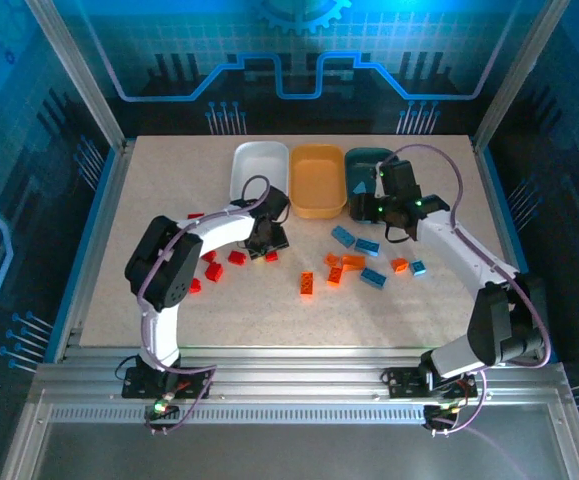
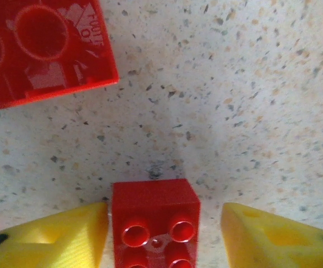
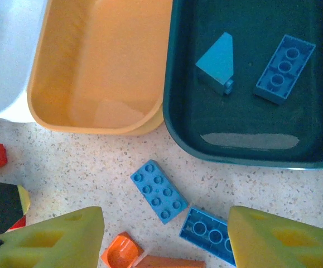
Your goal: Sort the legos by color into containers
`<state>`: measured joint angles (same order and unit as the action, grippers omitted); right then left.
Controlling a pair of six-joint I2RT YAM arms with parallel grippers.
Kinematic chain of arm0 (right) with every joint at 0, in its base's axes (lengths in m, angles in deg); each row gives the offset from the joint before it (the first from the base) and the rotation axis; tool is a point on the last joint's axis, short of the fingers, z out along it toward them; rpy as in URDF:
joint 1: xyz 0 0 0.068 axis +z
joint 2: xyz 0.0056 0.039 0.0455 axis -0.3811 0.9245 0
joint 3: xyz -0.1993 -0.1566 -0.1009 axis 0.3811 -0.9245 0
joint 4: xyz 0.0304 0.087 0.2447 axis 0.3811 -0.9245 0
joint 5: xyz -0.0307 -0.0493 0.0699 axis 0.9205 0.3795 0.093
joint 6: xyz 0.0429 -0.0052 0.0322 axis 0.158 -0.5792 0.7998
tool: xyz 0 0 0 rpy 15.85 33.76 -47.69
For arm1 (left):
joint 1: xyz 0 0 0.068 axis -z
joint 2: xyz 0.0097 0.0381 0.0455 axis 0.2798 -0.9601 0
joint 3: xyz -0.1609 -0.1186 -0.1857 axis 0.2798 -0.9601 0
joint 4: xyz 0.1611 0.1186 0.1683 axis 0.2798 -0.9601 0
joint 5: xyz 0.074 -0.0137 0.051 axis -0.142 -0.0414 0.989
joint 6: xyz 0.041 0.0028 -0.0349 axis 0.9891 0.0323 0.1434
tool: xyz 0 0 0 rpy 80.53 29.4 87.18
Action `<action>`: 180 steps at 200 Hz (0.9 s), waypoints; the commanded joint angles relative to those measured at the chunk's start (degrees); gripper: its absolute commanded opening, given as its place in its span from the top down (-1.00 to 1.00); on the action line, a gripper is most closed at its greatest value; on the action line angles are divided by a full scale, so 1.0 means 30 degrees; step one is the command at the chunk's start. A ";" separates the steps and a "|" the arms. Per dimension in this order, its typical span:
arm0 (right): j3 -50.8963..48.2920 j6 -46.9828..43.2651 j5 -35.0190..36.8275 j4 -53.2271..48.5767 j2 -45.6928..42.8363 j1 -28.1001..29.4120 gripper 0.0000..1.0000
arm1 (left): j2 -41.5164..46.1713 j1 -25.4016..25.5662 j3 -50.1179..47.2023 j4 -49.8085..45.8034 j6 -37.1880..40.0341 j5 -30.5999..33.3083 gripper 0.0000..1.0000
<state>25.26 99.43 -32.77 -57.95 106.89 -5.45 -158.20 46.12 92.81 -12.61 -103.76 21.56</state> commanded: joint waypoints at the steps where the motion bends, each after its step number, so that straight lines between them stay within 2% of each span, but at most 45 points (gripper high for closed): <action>1: -0.0458 0.0285 -0.0415 0.0268 -0.0564 -0.0223 -0.23 | -0.0795 0.0268 0.0487 -0.1631 0.2036 0.1204 0.04; 17: -0.0606 0.0257 -0.0473 0.0253 -0.0772 -0.0257 -0.22 | -0.0817 0.0261 0.0203 -0.1607 0.2163 0.1328 0.25; 44: -0.0900 0.0275 -0.0674 0.0123 -0.1306 -0.0259 -0.22 | -0.0391 0.0370 0.0008 -0.1636 0.2395 0.1423 0.42; 73: -0.1412 0.0675 -0.1277 -0.0274 -0.2063 0.0056 -0.20 | 0.0856 0.0911 0.1507 -0.2727 0.3422 0.1745 0.45; 104: -0.2283 0.1212 -0.0206 -0.1011 -0.2469 0.2162 -0.21 | 0.1485 0.0650 0.4868 -0.4026 0.5380 0.3104 0.43; 136: -0.3961 0.2558 -0.0196 -0.0090 -0.2886 0.3388 -0.22 | -0.0418 -0.1163 0.9018 -0.4712 0.6237 0.2609 0.43; 180: -0.3991 0.2998 0.0389 -0.0789 -0.3003 0.5572 -0.23 | -0.5320 -0.3178 1.5664 -0.6366 0.7281 0.1231 0.39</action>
<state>13.04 106.34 -33.42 -59.26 99.38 7.27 -165.15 38.79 132.41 -25.22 -85.97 27.44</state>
